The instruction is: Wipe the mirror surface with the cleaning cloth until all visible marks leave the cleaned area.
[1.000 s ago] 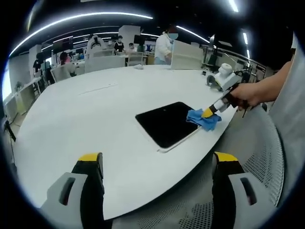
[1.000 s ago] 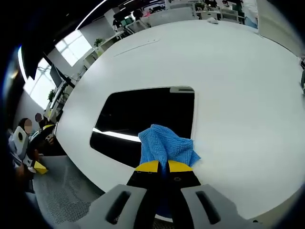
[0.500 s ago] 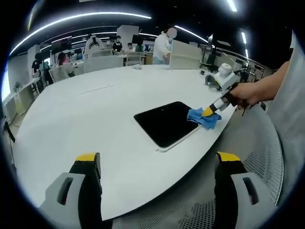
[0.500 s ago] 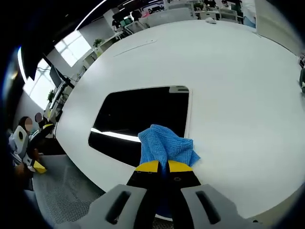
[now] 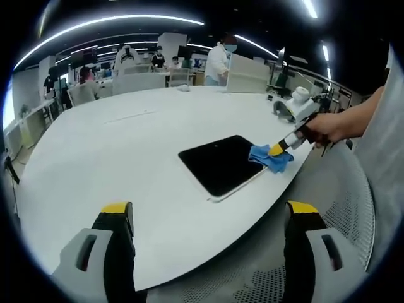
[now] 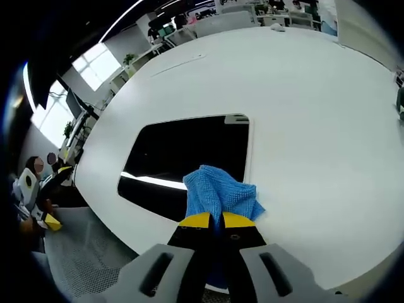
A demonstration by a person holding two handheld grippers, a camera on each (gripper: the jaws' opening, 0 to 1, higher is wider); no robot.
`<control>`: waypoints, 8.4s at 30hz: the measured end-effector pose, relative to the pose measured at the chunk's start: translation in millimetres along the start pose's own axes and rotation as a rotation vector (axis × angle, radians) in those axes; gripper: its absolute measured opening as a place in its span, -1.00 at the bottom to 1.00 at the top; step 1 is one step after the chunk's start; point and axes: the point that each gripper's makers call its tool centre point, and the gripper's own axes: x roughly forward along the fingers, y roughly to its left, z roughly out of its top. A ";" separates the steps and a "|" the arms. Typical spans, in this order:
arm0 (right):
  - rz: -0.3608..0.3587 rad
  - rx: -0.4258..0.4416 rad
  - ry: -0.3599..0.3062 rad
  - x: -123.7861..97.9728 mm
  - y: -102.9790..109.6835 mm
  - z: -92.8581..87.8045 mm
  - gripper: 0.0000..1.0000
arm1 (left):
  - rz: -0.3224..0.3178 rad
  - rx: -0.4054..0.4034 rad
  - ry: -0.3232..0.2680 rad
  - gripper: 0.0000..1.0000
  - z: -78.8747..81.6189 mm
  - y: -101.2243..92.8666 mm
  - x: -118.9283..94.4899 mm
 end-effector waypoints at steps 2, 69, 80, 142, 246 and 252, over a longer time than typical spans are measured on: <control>0.003 0.010 0.002 0.0 0.4 0.7 -1.00 | -0.001 0.001 0.002 0.98 -0.5 0.1 0.3; -0.062 -0.010 -0.058 55.5 -36.1 105.9 -1.00 | 0.002 0.006 0.051 0.98 -10.3 7.7 5.1; -0.056 -0.018 -0.060 55.4 -35.3 109.8 -1.00 | 0.005 0.005 0.061 0.98 -9.0 5.3 4.9; -0.130 -0.027 -0.080 3.8 -123.1 61.8 -0.93 | 0.070 -0.028 0.045 0.98 -5.5 35.6 9.7; 0.002 -0.165 -0.437 -107.9 -164.0 28.2 0.97 | 0.149 -0.074 0.047 0.98 -24.8 68.5 4.8; 0.000 -0.159 -0.435 -107.8 -165.4 27.5 0.97 | 0.151 -0.085 0.038 0.98 -24.3 70.4 4.8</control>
